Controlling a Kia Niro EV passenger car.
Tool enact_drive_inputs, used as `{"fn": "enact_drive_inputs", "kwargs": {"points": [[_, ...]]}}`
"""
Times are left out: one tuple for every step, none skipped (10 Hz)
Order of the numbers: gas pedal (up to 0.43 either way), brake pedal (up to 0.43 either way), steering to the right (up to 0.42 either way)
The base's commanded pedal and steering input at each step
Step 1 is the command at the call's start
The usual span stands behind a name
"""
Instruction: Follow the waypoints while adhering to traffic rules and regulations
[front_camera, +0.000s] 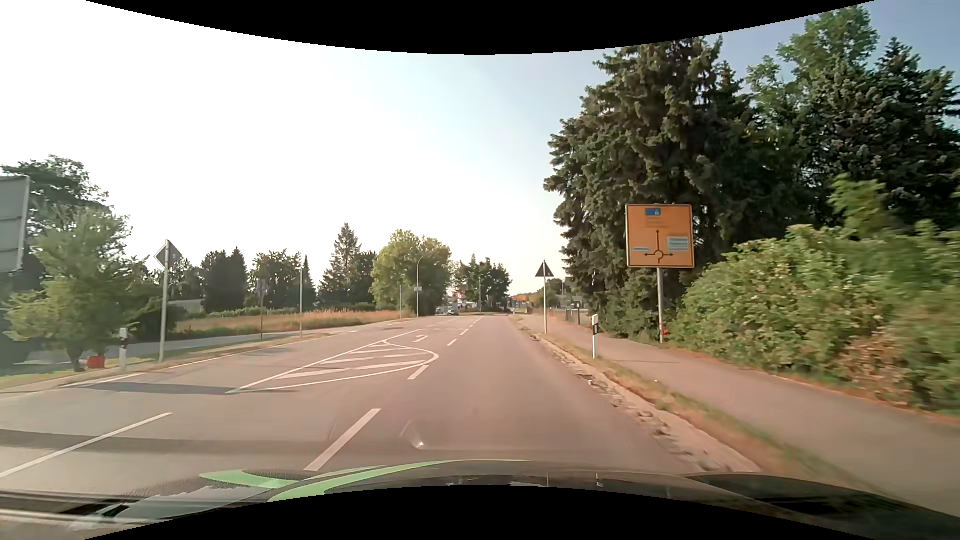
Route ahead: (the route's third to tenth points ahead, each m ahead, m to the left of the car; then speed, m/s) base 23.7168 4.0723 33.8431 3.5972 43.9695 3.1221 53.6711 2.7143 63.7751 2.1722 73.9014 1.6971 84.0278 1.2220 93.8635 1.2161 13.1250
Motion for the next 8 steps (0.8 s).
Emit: {"fn": "enact_drive_inputs", "kwargs": {"points": [[0.008,0.000,0.004],[0.008,0.000,0.004],[0.008,0.000,0.003],[0.008,0.000,0.003],[0.008,0.000,0.003],[0.008,0.000,0.003],[0.000,0.000,0.003],[0.000,0.000,0.003]]}}
